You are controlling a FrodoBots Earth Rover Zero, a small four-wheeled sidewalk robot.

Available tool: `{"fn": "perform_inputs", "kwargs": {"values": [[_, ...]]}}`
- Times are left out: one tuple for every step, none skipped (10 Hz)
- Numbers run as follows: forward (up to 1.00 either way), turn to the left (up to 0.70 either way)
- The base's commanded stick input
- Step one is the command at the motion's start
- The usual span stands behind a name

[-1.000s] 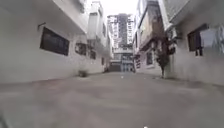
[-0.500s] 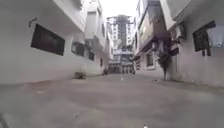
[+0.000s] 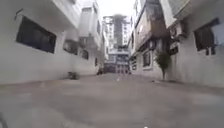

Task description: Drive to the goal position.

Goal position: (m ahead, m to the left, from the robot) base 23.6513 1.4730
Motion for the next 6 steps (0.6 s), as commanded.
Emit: {"fn": "perform_inputs", "kwargs": {"values": [[1.00,0.05],[1.00,0.05],[1.00,0.05],[1.00,0.05],[1.00,0.05],[1.00,0.05]]}}
